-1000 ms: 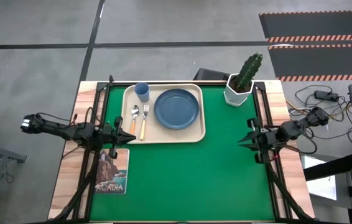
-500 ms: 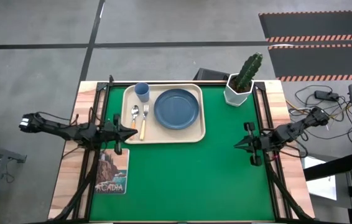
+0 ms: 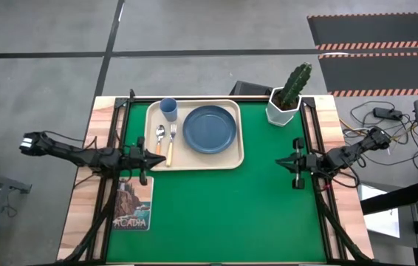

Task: Pick and place plate/cup/fork/spoon on tray
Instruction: Return to Home Position

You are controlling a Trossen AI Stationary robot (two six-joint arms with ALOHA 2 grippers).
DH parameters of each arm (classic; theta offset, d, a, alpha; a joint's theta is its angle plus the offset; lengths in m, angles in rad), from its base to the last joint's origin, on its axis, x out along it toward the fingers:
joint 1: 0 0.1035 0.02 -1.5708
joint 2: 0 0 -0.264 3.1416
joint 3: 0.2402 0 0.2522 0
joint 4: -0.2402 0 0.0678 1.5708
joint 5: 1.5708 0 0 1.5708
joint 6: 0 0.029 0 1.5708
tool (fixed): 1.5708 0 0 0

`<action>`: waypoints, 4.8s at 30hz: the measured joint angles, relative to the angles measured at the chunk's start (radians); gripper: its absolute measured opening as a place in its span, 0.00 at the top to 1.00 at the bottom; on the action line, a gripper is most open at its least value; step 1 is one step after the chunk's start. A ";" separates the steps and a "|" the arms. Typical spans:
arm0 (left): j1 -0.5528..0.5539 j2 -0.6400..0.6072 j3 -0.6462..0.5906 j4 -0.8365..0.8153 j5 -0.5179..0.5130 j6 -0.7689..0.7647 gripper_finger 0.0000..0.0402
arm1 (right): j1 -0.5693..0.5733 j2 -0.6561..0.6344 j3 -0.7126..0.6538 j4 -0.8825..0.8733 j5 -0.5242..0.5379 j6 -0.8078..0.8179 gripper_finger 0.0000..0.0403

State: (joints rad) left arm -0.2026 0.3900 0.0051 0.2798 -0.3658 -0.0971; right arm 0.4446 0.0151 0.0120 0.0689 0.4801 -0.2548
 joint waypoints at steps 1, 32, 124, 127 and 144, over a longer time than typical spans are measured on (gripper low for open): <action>0.000 0.007 0.000 0.000 0.000 0.000 1.00 | 0.000 0.000 0.000 0.000 0.000 0.002 0.98; 0.000 0.203 -0.001 0.000 0.002 0.000 1.00 | 0.000 0.000 -0.001 -0.003 -0.008 0.117 0.98; 0.000 0.503 -0.001 0.005 0.001 0.000 1.00 | 0.000 0.001 -0.002 -0.004 -0.008 0.117 0.98; 0.000 0.503 -0.001 0.004 0.001 0.000 1.00 | 0.000 0.000 -0.002 -0.004 -0.008 0.117 0.98; 0.000 0.505 -0.001 0.016 0.002 0.000 1.00 | 0.000 0.001 -0.002 -0.004 -0.008 0.117 0.98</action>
State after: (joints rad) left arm -0.2024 0.8948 0.0040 0.2954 -0.3641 -0.0971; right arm 0.4447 0.0157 0.0101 0.0650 0.4721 -0.1383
